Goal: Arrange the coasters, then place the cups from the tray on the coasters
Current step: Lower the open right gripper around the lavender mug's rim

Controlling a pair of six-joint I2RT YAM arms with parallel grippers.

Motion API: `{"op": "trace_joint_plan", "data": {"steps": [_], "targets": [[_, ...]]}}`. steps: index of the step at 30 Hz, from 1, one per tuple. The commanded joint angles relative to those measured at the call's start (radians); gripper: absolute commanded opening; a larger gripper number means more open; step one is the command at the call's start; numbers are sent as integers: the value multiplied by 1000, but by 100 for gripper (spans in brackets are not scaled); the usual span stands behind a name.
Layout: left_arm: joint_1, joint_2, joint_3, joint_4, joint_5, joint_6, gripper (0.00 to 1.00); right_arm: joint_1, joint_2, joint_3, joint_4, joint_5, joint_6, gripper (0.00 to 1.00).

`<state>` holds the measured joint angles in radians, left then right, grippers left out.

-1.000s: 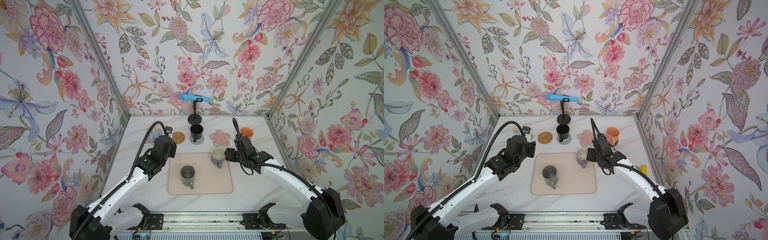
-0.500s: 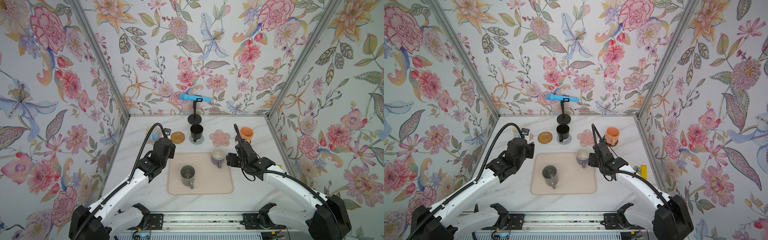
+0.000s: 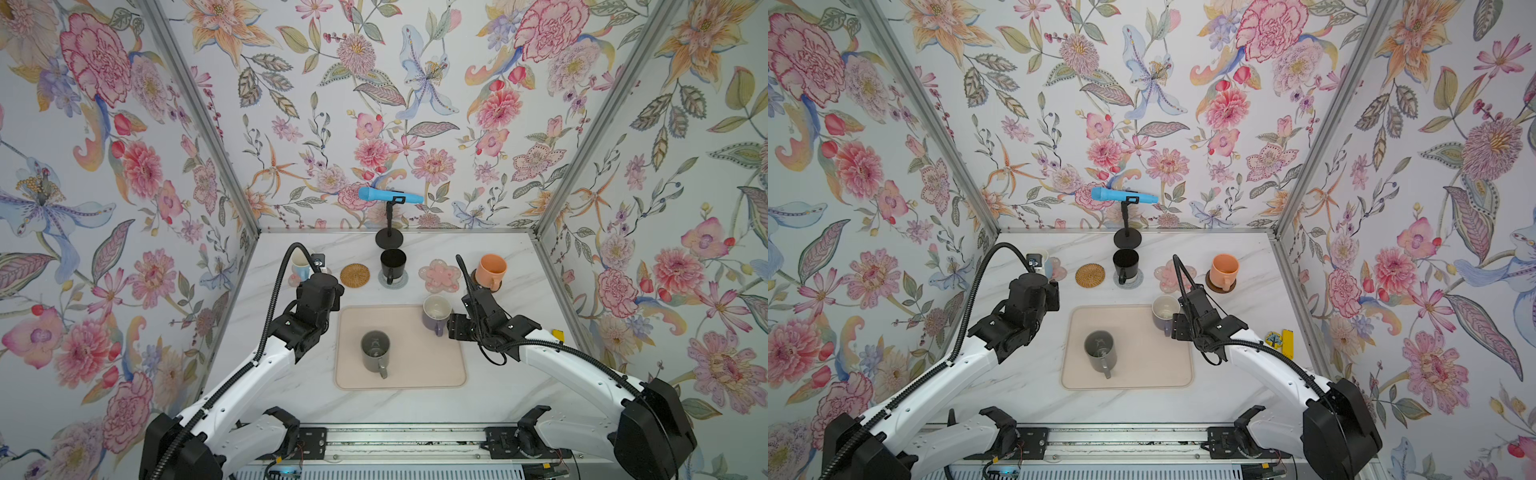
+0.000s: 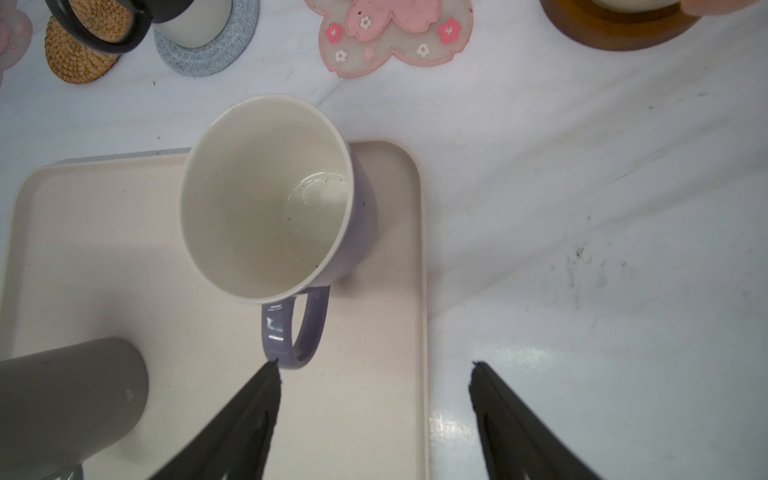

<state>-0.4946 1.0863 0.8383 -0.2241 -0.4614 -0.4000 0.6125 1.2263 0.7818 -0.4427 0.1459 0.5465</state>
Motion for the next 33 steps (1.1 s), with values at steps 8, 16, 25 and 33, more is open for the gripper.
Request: {"op": "trace_joint_plan", "data": {"steps": [8, 16, 25, 33], "targets": [[31, -28, -34, -32, -16, -31, 54, 22, 61, 66, -37, -32, -39, 74], [42, -40, -45, -31, -1, -33, 55, 30, 112, 97, -37, -40, -54, 73], [48, -42, -53, -37, 3, -36, 55, 71, 131, 109, -37, -29, -55, 70], [53, -49, -54, -41, 6, -36, 55, 103, 169, 125, -32, 5, -50, 65]]}}
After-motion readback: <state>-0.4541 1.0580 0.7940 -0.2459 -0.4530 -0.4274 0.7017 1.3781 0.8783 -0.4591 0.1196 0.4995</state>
